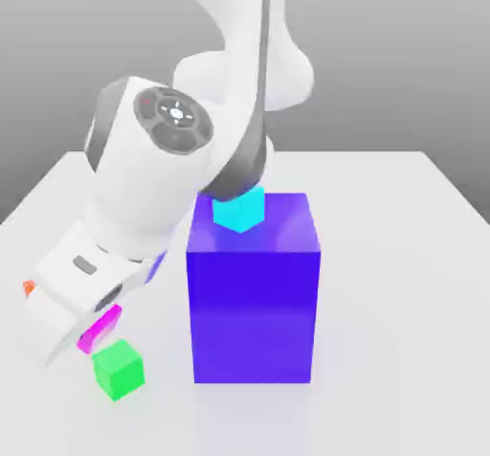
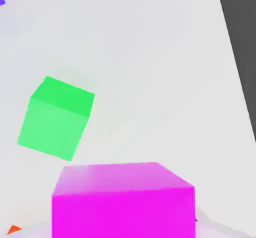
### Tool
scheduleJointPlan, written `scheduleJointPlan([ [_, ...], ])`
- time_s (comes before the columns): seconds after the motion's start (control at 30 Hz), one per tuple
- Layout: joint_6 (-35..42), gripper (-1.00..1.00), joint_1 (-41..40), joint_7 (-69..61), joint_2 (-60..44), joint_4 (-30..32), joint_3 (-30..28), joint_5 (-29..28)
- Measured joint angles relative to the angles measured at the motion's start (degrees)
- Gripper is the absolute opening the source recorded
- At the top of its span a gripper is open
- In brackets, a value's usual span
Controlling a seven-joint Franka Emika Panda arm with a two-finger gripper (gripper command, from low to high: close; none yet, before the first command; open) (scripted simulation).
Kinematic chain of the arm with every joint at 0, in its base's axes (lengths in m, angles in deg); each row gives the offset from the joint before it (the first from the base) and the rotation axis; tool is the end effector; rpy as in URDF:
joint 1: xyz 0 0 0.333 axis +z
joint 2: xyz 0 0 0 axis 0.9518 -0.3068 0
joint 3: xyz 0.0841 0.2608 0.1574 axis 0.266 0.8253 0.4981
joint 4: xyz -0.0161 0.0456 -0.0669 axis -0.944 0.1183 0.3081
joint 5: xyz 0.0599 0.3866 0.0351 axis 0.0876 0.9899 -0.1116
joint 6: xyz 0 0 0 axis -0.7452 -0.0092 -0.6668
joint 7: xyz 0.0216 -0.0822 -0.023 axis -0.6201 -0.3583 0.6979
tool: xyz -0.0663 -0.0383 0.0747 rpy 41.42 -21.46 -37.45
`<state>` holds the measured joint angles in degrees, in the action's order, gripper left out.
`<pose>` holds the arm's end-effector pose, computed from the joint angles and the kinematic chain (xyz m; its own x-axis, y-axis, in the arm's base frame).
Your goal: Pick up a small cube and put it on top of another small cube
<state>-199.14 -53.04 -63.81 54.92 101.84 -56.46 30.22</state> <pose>0.4520 -0.1402 0.2629 0.9282 0.2770 -0.2483 0.3444 -0.8922 0.2921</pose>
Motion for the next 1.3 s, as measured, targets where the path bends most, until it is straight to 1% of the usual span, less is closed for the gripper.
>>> scheduleJointPlan([
  [0.17,-5.6,-1.0,-1.9,-4.3,4.2,4.5,-0.8,6.8],
  [0.27,-9.1,-1.0,-2.9,-8.2,5.9,7.2,-1.2,12.7],
  [0.37,-12.4,-1.0,-3.1,-13.1,7.1,10.0,-1.7,20.2],
  [0.5,-13.4,-1.0,-5.7,-13.9,7.2,12.8,-3.4,26.5],
  [0.73,-15.4,-1.0,-4.8,-16.8,4.5,12.2,-3.1,31.4],
  [0.87,-17.4,-1.0,-4.7,-19.9,1.7,11.9,-2.2,35.8],
  [0.97,-19.2,-1.0,-5.7,-22.9,-0.9,11.8,-0.5,39.9],
  [1.13,-22.7,-1.0,-9.3,-28.7,-5.9,11.9,4.5,48.0],
  [1.17,-23.4,1.0,-10.2,-29.9,-6.9,11.9,5.7,49.6],
  [1.3,-23.4,1.0,-10.2,-29.9,-6.9,11.9,5.7,49.6],
])
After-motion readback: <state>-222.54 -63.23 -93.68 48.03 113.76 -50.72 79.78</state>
